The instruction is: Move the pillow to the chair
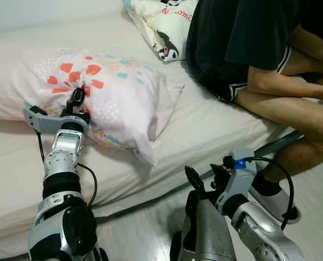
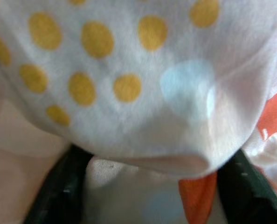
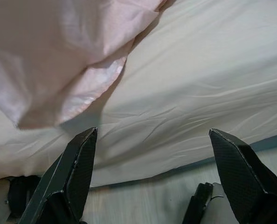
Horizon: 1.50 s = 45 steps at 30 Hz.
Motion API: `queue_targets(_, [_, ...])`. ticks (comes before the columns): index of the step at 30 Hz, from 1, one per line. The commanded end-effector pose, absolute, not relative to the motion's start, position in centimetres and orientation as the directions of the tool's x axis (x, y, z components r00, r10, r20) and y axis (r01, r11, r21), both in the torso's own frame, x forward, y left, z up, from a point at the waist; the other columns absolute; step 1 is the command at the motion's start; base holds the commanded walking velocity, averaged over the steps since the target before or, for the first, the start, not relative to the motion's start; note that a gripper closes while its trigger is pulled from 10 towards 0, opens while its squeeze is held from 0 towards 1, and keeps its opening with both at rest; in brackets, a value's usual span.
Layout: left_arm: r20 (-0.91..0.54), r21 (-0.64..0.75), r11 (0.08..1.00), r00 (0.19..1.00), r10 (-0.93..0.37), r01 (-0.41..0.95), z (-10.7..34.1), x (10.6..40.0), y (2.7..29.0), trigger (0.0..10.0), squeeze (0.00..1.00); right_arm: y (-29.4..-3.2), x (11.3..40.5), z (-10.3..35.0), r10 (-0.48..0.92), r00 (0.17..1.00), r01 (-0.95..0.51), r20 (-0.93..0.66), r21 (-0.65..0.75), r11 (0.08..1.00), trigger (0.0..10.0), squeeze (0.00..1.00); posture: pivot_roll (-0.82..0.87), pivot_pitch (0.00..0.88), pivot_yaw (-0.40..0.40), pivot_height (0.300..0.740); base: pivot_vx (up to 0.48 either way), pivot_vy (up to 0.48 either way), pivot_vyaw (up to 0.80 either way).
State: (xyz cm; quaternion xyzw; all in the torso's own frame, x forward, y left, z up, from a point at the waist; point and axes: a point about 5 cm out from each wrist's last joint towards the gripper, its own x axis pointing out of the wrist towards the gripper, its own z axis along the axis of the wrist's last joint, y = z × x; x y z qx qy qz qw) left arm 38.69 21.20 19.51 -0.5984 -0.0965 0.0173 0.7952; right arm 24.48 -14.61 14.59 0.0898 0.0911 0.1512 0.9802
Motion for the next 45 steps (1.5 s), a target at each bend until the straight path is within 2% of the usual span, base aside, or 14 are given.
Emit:
queue_targets(1, [0.093,-0.954,0.295,0.989,0.118,0.055,18.5,38.8,20.0,0.0,0.00,-14.8,24.3,14.3,0.306,0.940,-0.271,-0.155,0.209,0.940,10.0,0.00,-0.13,0.279,-0.025,0.355,0.000,0.000,0.00])
queue_targets(9, [0.062,-0.960,0.278,0.986,0.158,0.016,17.6,38.5,20.5,0.0,0.00,-14.8,24.1,14.3,0.305,0.941,-0.273,-0.149,0.205,0.940,10.0,0.00,-0.12,0.262,-0.026,0.355,0.000,0.000,0.00])
queue_targets(24, [0.118,-0.964,0.253,0.982,0.146,0.078,18.4,38.6,20.1,0.0,0.00,-14.6,24.2,14.4,0.310,0.942,-0.282,-0.127,0.199,0.939,10.0,0.00,-0.13,0.246,-0.015,0.355,0.000,0.000,0.00])
queue_targets(27, [0.235,-0.958,0.202,0.961,0.145,0.203,21.8,38.6,20.1,0.0,0.00,-14.8,24.4,14.2,0.304,0.944,-0.277,-0.132,0.188,0.942,10.0,0.00,-0.11,0.236,-0.016,0.355,0.000,0.000,0.00])
queue_targets(32, [0.321,-0.934,0.206,0.938,0.132,0.291,24.5,38.5,20.1,0.0,0.00,-14.8,24.6,14.2,0.304,0.944,-0.277,-0.131,0.188,0.942,10.0,0.00,-0.11,0.230,-0.013,0.355,0.000,0.000,0.00])
queue_targets(38, [0.451,-0.879,0.264,0.873,0.188,0.397,29.5,37.5,22.9,0.0,0.00,-14.8,24.9,14.1,0.300,0.946,-0.273,-0.126,0.192,0.943,10.0,0.00,-0.10,0.216,-0.009,0.355,0.000,0.000,0.00])
queue_targets(43, [0.479,-0.862,0.292,0.853,0.205,0.414,30.6,36.9,23.9,0.0,0.00,-14.9,25.0,14.0,0.300,0.946,-0.274,-0.125,0.191,0.943,10.0,0.00,-0.10,0.208,-0.010,0.355,0.000,0.000,0.00])
queue_targets(45, [0.518,-0.840,0.321,0.823,0.235,0.437,32.3,35.9,25.2,0.0,0.00,-14.8,25.1,13.9,0.305,0.944,-0.279,-0.124,0.189,0.941,10.0,0.00,-0.10,0.192,-0.013,0.355,0.000,0.000,0.00])
